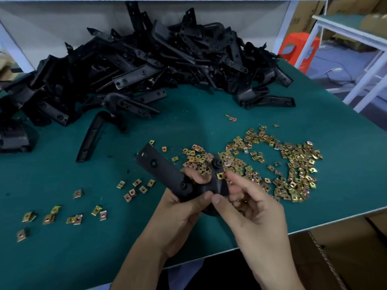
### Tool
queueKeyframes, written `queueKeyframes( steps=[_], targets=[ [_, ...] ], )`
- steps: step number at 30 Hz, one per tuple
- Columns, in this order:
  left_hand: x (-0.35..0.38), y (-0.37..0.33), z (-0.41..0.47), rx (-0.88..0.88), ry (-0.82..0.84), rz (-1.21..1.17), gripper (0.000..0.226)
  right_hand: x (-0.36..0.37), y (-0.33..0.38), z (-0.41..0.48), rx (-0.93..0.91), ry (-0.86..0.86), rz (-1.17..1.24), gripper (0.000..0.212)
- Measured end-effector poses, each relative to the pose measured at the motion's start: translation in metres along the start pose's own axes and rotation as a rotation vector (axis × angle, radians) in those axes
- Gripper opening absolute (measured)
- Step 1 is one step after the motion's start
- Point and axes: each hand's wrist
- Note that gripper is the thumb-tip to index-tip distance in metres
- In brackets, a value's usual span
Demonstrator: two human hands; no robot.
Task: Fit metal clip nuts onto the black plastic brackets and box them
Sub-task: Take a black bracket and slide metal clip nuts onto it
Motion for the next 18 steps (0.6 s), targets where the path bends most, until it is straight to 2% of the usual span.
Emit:
queueKeyframes(
  steps=[5,13,15,18],
  targets=[
    [0.017,0.011,0.001,-0.045,0.014,0.088,0.020,-0.030,-0.003,-0.001,0.009,-0.004,-0.030,0.043],
    [0.072,0.047,0.010,-0.155,0.136,0.069,0.021,-0.081,-0.005,-0.015,-0.006,-0.239,0.119,0.044],
    [0.089,0.063,0.015,-0.163,0.072,0.065,0.032,-0.097,-0.008,-0.018,-0.026,-0.322,0.150,0.042],
    [0.115,0.092,0.020,-0.052,-0.024,0.130,0.061,-0.129,-0.020,-0.022,-0.030,-0.478,0.147,0.035]
  ],
)
Point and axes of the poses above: each hand's wrist, its own z-axis towards the middle knuckle, its own x-axis out of the palm, y = z × x, and after that the axes turned 13 degrees about -z, right-handed
